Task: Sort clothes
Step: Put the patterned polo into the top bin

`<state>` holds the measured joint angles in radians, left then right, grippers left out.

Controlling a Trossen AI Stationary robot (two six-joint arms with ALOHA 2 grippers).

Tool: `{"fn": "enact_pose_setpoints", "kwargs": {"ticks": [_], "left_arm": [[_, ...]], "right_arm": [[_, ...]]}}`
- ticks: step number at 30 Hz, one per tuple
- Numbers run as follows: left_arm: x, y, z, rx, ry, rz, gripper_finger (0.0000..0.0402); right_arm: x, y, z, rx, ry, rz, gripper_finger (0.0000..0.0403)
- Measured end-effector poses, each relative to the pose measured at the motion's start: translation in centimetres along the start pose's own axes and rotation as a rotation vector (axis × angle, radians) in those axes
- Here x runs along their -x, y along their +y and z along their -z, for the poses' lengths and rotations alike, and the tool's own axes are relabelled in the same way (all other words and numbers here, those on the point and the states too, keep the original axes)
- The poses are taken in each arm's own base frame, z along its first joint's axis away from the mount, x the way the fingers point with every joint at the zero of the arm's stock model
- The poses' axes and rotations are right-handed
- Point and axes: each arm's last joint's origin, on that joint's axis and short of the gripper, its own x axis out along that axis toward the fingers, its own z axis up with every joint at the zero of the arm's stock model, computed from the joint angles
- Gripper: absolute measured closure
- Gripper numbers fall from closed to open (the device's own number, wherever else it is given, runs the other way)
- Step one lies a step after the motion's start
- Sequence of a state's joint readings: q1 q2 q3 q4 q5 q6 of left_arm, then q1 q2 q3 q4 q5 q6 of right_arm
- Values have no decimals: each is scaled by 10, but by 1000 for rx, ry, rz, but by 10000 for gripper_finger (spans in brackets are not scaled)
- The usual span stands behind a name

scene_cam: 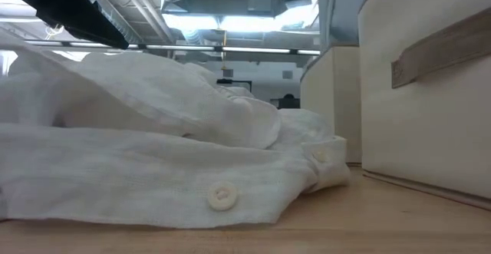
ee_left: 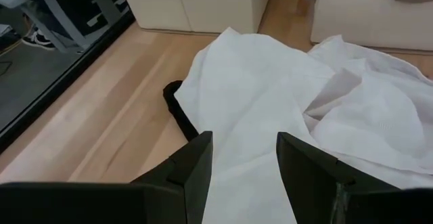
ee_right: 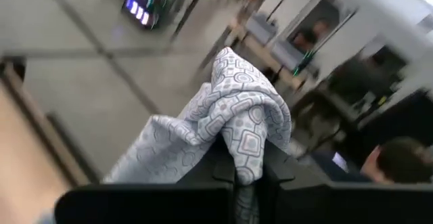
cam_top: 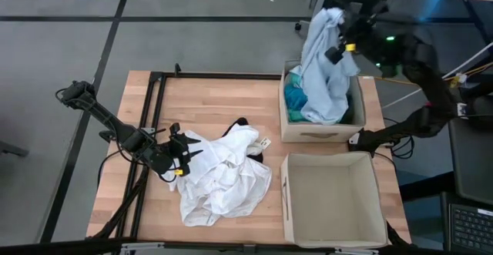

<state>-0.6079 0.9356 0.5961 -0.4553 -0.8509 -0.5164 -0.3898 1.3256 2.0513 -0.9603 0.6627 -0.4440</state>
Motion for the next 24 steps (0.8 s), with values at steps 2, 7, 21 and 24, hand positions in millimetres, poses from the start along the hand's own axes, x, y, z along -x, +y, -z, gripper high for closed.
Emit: {"fn": "enact_pose_setpoints", "kwargs": {"ticks": [2,7,21,24], "left_arm": [[0,0,0,3,0,0,247],[0,0,0,9,-1,1,247],[0,0,0,10,-1,2,247],[0,0,0,10,-1,2,247]], "right_arm": [[-11,8,12,5,85,-19,386],[-31,24,43,-7,286,-67,386],[-81,105,125,-106,592,-469,386],[-84,120,142,-168,677,-545,386]]}}
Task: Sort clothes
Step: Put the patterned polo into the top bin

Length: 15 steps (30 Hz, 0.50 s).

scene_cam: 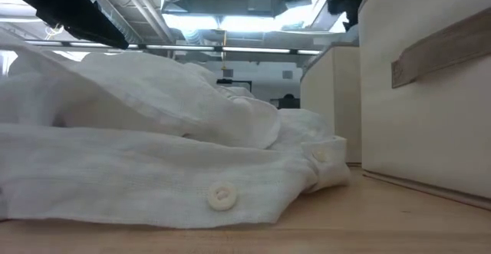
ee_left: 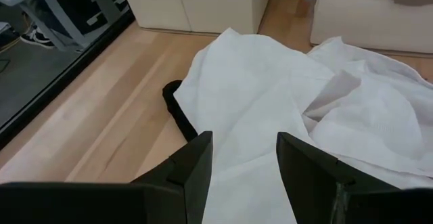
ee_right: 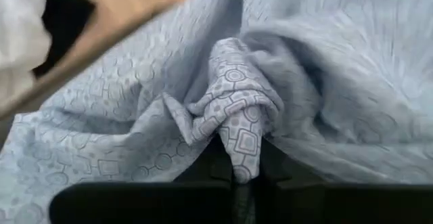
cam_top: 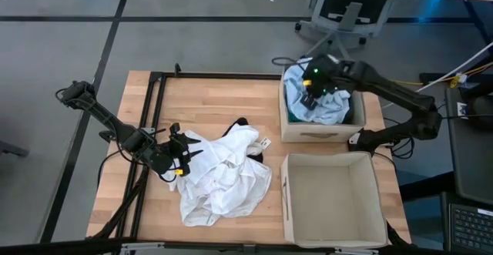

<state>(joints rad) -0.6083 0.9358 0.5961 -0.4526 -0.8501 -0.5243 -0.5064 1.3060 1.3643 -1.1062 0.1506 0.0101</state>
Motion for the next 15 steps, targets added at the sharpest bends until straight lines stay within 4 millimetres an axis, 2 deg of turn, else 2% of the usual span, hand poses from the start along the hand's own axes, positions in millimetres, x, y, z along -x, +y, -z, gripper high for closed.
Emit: {"fn": "enact_pose_setpoints", "kwargs": {"ticks": [6,11,15], "left_arm": [[0,0,0,-4,-5,-8,247],[0,1,0,-7,-12,-21,247],[0,1,0,-7,-13,-22,247]], "right_arm": [[-37,10,20,-186,98,-113,383],[-68,14,36,-313,105,-113,362],[-85,17,47,-356,103,-113,355]]}}
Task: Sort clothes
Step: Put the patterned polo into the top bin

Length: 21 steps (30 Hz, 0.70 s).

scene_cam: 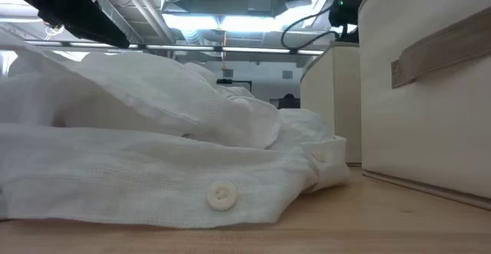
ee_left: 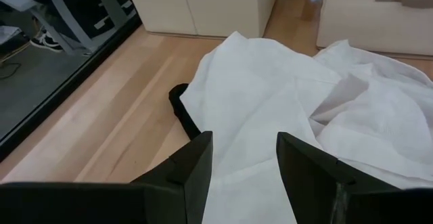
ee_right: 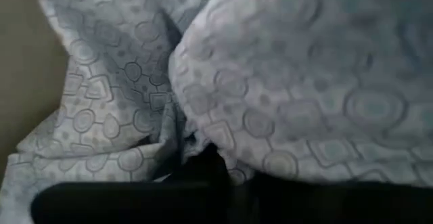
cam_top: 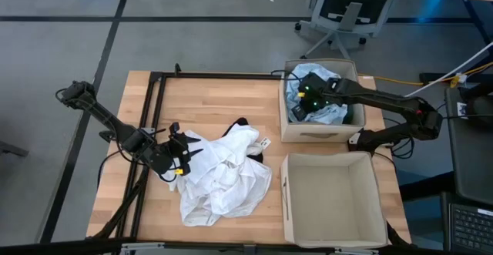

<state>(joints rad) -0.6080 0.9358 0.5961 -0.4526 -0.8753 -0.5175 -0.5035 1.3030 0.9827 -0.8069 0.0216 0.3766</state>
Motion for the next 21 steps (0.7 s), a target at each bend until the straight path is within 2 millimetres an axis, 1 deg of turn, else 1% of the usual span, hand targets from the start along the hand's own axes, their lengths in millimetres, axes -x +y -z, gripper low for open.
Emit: {"fn": "enact_pose_setpoints", "kwargs": {"ticks": [3,8,14,17,21], "left_arm": [[0,0,0,-7,0,0,247],[0,0,0,-14,0,-1,247],[-1,-1,1,-18,6,-4,247],[-4,-3,3,-26,15,-9,247],[-7,-7,5,-44,31,-18,247]], "right_arm": [[-12,-1,6,-10,-7,-27,360],[-29,-6,18,-14,-2,-16,377],[-48,-12,35,-44,3,-13,374],[-54,-15,41,-57,6,-10,375],[-57,-16,44,-60,5,-12,377]]}}
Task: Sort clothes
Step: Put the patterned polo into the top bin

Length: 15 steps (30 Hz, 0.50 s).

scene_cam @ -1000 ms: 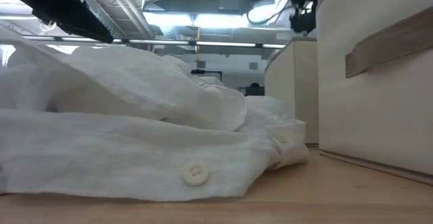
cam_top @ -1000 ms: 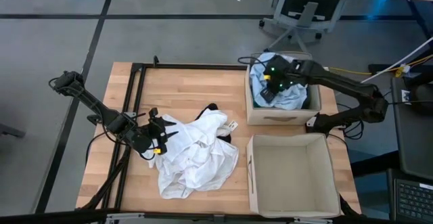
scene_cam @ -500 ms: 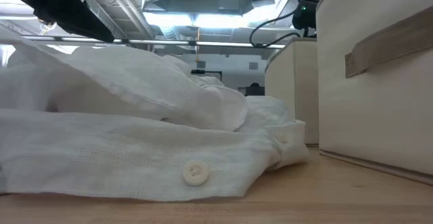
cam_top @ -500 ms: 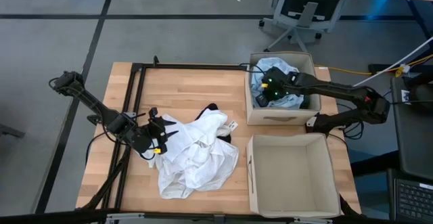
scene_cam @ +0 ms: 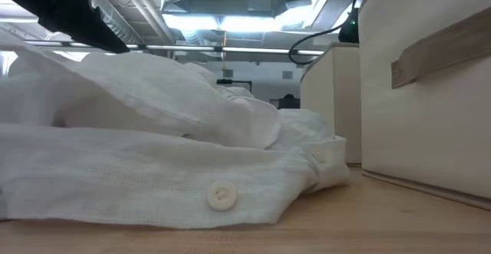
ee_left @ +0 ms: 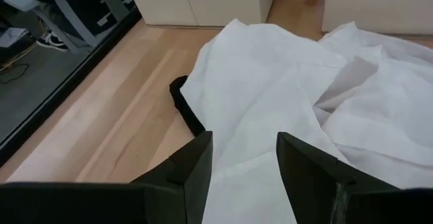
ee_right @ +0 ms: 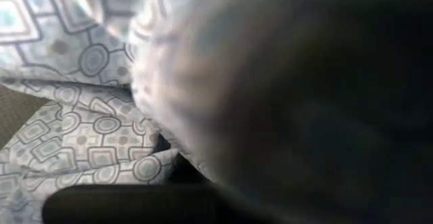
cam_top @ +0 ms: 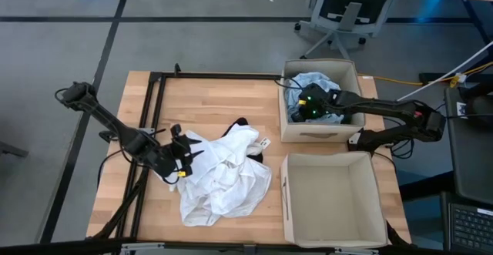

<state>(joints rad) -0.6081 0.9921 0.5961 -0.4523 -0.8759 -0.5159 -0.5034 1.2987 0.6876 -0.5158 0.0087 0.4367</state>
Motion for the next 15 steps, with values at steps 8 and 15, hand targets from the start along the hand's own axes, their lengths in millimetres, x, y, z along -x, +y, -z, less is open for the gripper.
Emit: {"fn": "enact_pose_setpoints", "kwargs": {"ticks": [8,15], "left_arm": [[-4,-4,1,-5,4,-2,247],[-4,-4,1,-5,4,-3,247]], "right_arm": [[1,3,-3,50,-5,-62,358],[11,7,-12,60,-3,-62,326]]}}
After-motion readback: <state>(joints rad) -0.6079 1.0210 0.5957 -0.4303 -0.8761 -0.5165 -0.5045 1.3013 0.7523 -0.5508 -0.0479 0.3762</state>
